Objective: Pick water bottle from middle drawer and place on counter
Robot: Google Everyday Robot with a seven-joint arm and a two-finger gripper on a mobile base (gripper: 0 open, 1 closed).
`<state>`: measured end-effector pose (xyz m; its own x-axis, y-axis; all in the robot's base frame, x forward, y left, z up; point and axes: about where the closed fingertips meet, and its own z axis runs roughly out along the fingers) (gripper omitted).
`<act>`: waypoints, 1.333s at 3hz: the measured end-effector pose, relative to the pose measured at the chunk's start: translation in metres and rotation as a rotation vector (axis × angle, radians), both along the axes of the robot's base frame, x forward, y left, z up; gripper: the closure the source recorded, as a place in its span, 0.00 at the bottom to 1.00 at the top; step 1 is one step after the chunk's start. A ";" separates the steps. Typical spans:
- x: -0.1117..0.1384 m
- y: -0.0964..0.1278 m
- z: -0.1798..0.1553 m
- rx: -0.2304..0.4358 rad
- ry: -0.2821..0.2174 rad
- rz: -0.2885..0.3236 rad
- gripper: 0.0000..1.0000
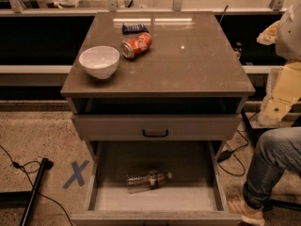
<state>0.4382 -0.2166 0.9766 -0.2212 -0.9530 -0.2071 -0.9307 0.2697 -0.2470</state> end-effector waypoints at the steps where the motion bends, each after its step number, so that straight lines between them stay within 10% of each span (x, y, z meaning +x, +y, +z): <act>1: 0.000 0.000 0.000 0.000 0.000 0.000 0.00; 4: 0.009 0.017 -0.123 0.228 -0.077 0.261 0.00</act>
Offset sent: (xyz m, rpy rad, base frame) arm 0.0317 0.0067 -0.1068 0.1524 -0.0065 0.1125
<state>0.4472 -0.1993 0.8531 0.0479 -0.9029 -0.4273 -0.9565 0.0818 -0.2800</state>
